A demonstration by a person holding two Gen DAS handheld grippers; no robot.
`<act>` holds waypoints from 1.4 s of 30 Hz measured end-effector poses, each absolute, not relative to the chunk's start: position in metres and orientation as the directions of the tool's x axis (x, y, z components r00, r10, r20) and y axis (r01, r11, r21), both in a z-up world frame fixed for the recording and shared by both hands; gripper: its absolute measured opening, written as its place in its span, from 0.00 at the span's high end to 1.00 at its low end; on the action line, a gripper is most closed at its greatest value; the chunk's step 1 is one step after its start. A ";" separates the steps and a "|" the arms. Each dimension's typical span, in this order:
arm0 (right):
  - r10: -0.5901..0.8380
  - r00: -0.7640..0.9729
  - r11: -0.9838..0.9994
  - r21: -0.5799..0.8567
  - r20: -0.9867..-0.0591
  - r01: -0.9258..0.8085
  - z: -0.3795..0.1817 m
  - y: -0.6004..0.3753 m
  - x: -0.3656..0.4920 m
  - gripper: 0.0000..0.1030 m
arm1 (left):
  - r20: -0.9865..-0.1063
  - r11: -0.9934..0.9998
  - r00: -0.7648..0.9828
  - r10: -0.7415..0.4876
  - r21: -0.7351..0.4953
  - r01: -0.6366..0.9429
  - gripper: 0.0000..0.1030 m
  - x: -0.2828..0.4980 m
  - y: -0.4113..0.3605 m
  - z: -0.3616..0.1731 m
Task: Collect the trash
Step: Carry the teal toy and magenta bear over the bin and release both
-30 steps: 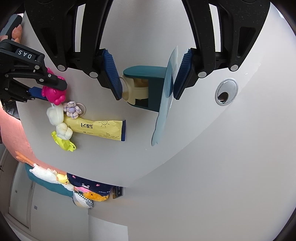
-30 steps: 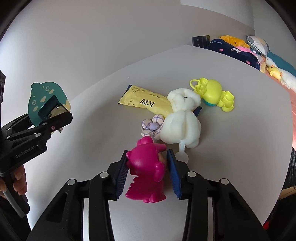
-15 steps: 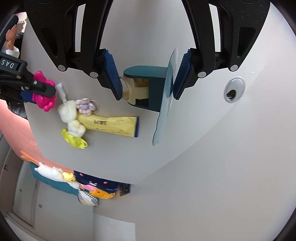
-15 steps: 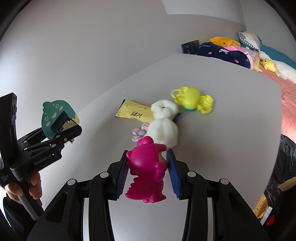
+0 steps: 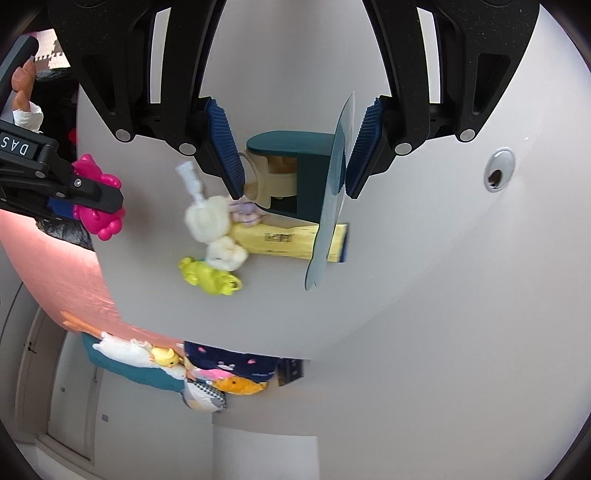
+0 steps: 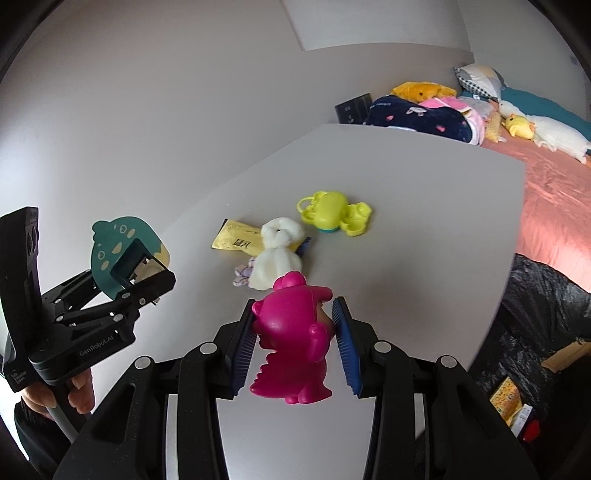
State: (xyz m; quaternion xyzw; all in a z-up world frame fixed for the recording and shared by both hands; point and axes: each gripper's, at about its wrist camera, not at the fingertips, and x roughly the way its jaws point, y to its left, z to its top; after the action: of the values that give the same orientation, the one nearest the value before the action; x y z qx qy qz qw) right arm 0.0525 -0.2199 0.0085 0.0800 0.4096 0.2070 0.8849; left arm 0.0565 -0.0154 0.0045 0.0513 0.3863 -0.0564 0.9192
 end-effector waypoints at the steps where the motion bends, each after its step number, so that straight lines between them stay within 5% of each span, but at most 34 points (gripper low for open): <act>1: 0.428 0.584 0.903 0.309 -0.690 -0.297 0.010 -0.224 0.051 0.59 | -0.717 0.988 0.694 -0.070 0.049 0.150 0.46 0.056 -0.019 0.004; 42: 0.211 0.726 0.950 0.312 -0.655 0.005 0.026 -0.402 0.006 0.59 | -0.726 0.870 0.600 -0.337 0.004 0.494 0.46 0.062 -0.209 0.001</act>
State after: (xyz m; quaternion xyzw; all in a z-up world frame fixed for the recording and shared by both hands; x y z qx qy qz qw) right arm 0.0057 -0.4019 0.0257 0.1479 0.3660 0.0560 0.9171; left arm 0.0622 -0.2089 0.0011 0.1024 0.3815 -0.2339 0.8884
